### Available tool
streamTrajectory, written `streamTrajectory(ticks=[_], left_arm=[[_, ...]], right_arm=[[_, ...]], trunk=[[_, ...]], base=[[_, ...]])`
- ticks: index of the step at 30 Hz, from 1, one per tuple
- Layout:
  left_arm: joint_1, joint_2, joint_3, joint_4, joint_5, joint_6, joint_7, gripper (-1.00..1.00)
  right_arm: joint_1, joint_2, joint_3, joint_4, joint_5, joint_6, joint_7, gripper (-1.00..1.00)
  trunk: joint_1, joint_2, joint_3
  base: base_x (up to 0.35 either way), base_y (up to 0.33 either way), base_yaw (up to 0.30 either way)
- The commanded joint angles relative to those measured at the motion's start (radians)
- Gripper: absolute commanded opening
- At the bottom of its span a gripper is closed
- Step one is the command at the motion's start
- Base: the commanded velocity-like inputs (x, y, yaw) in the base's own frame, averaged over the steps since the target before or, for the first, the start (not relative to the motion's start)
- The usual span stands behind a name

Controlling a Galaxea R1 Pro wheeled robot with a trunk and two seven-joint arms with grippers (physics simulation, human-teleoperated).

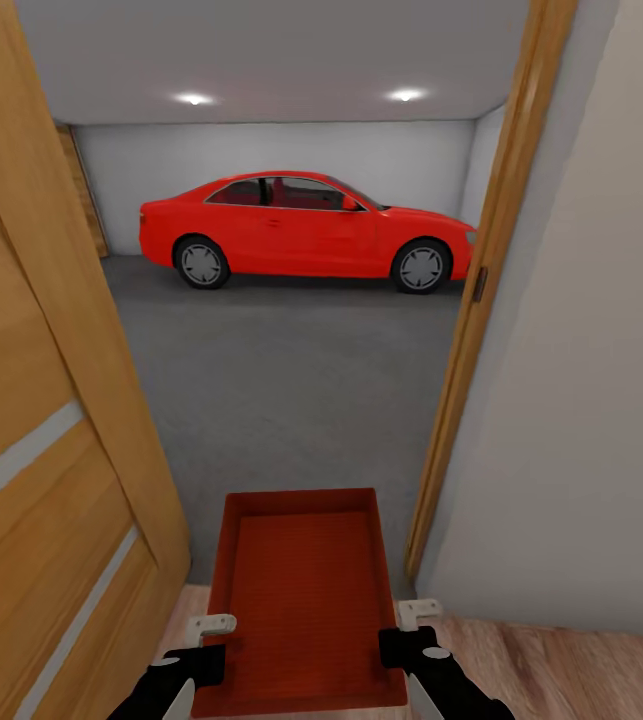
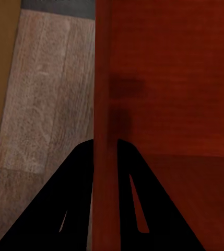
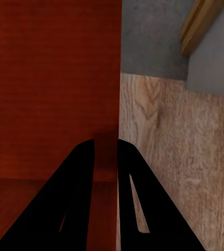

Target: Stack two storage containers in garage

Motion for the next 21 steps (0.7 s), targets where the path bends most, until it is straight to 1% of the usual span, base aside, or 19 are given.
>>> streamTrajectory(ticks=[1, 21], left_arm=[[-0.001, 0.001, -0.009, -0.035, 0.024, -0.001, 0.01, -1.0], [-0.001, 0.001, -0.009, -0.035, 0.024, -0.001, 0.009, -1.0]], right_arm=[[0.0, -0.001, 0.008, 0.0, -0.019, 0.004, -0.005, -1.0], [0.0, -0.001, 0.008, 0.0, -0.019, 0.004, -0.005, -1.0]], trunk=[[0.0, 0.0, -0.001], [0.0, 0.0, -0.001]], base=[[0.045, 0.036, -0.001], [0.015, 0.005, 0.0]])
